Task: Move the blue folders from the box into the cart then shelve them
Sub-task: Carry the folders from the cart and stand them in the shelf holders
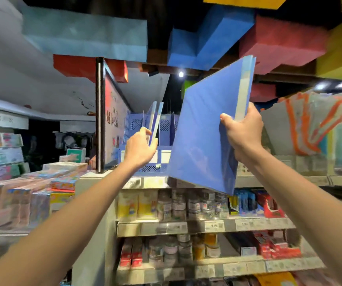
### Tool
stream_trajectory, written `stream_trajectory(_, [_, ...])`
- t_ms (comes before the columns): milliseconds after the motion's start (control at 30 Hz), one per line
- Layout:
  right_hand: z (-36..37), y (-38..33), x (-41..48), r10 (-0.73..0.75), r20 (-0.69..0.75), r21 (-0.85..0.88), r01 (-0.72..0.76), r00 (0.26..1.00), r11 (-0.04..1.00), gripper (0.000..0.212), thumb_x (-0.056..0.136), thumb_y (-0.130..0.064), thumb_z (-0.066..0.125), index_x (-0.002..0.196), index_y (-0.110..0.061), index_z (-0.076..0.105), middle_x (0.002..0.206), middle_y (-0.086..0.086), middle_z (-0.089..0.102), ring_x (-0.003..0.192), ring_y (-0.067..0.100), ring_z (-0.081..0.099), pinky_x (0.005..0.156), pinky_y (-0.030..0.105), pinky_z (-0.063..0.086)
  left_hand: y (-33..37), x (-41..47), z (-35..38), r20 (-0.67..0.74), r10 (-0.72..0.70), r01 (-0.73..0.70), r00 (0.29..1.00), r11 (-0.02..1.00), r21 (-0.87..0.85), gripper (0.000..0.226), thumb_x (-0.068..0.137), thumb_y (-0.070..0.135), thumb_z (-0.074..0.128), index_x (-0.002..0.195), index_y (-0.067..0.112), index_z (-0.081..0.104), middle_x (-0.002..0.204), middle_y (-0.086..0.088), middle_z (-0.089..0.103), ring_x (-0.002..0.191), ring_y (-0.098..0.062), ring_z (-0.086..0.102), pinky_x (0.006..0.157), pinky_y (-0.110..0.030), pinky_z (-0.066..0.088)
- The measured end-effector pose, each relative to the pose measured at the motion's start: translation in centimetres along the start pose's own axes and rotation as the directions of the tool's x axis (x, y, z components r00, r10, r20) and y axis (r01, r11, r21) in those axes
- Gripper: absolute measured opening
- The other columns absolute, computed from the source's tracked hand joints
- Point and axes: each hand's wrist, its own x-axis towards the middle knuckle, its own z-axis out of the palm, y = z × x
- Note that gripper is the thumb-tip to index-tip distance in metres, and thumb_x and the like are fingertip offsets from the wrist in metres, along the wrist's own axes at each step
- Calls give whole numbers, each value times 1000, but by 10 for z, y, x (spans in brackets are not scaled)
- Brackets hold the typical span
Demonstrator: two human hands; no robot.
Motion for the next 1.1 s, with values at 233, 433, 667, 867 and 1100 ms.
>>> stream_trajectory(233, [76, 4, 44, -43, -86, -49, 39, 995, 998, 20, 85, -11, 60, 103, -4, 57, 73, -5, 53, 84, 25, 51, 67, 30, 41, -33, 63, 36, -47, 32, -29, 998, 998, 64, 46, 95, 38, 61, 130, 11, 50, 126, -12, 64, 115, -35, 59, 100, -47, 40])
stream_trajectory(433, [138, 20, 79, -104, -128, -72, 95, 986, 993, 20, 85, -11, 59, 105, -9, 58, 74, -7, 51, 73, 15, 46, 62, 22, 34, -63, 110, 76, 33, 37, -39, 999, 998, 58, 73, 95, 47, 58, 152, 11, 28, 149, -17, 44, 134, -36, 45, 110, -51, 33])
stream_trajectory(667, [192, 46, 98, -141, -111, -65, 134, 984, 989, 19, 86, -13, 63, 104, -13, 56, 76, -10, 48, 80, 18, 48, 63, 22, 36, -84, 140, 82, 179, 100, -108, 979, 993, 37, 101, 94, 47, 59, 160, 13, -10, 166, -16, 15, 146, -34, 32, 114, -54, 32])
stream_trajectory(867, [234, 64, 107, -93, -88, 12, 94, 992, 995, 27, 87, -12, 62, 114, -11, 60, 96, 0, 59, 75, 6, 50, 54, 7, 36, -95, 141, 70, 184, 204, -223, 962, 970, 93, 84, 98, 33, 46, 160, 20, -8, 168, -10, 8, 144, -33, 36, 107, -49, 40])
stream_trajectory(1100, [285, 77, 106, -65, -2, 25, 65, 998, 998, 28, 86, -10, 62, 114, -10, 60, 105, 8, 68, 100, 27, 62, 82, 30, 51, -111, 142, 65, 214, 140, -174, 967, 973, 152, 80, 103, 47, 36, 159, 22, -15, 169, -9, 6, 147, -32, 32, 106, -51, 36])
